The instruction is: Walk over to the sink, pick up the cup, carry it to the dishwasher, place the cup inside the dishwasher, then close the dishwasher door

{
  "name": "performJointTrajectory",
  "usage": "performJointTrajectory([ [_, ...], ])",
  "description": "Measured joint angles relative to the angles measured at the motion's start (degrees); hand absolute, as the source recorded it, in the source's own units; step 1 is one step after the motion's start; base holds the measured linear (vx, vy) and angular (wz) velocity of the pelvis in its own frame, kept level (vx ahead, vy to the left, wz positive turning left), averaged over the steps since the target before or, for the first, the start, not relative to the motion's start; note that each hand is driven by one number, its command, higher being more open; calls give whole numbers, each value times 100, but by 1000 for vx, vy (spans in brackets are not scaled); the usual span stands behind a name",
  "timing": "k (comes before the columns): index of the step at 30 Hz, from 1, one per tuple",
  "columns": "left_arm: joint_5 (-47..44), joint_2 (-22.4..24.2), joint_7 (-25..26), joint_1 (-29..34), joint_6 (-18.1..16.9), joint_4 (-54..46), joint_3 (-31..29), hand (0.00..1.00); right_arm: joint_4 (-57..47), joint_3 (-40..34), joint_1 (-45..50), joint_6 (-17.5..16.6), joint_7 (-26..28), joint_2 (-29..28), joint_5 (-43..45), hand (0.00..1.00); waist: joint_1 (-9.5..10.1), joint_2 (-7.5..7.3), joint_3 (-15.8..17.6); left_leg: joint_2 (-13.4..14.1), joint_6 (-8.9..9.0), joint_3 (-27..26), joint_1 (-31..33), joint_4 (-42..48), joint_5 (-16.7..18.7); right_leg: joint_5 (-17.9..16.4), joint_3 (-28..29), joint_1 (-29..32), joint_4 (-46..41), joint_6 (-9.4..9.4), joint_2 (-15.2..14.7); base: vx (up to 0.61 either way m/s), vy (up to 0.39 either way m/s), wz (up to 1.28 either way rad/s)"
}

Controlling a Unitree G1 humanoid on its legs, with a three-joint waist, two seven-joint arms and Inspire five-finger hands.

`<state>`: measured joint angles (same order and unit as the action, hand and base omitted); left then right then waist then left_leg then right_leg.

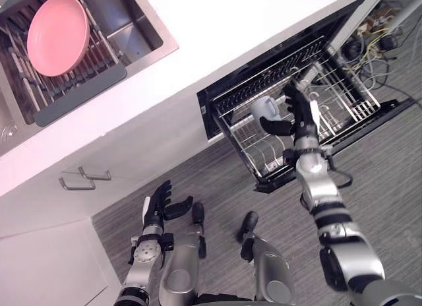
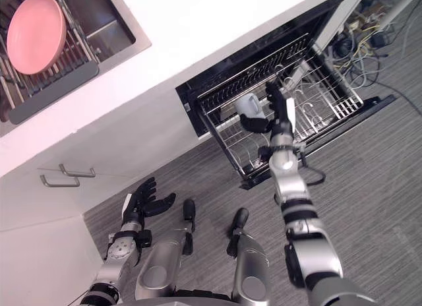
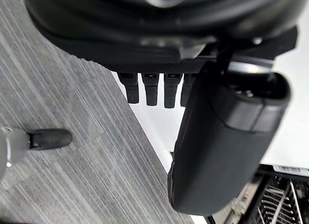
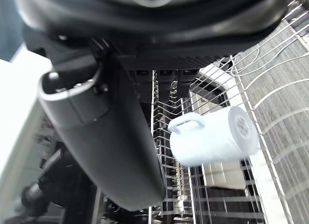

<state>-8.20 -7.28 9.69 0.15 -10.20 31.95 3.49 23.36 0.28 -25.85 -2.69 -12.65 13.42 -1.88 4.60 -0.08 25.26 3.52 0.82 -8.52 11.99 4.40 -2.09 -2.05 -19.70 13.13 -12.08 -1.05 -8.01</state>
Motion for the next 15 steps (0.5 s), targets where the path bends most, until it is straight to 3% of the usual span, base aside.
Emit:
performJointTrajectory([
  [2,30,13,-7,138,61,51,-110,90,-741,-8,889,0,4,-336,-26,90,-121,-162,-93,-38,27,-1,-238,-183,6,-105,-9,-146,-9,-38,-6,94,11,1],
  [6,47,55,2,235,153,330,-223,90,-1962,-232,2071,-4,25,-651,-62,90,-287,-291,-228,-51,30,19,-626,-370,4,-225,-65,-477,6,-71,-20,125,-5,5],
  [9,147,129,0,368,211,501,-243,90,-2870,-412,2820,-192,61,-799,-196,90,-411,-329,-625,-54,26,76,-787,-486,5,-250,-152,-705,179,-91,-7,166,-8,11],
  [15,153,317,-10,529,216,726,-437,90,-3892,-404,3393,-523,180,-1016,-274,90,-428,-300,-1153,-50,27,290,-1168,-526,39,-279,-423,-1307,441,-131,38,45,-20,19],
])
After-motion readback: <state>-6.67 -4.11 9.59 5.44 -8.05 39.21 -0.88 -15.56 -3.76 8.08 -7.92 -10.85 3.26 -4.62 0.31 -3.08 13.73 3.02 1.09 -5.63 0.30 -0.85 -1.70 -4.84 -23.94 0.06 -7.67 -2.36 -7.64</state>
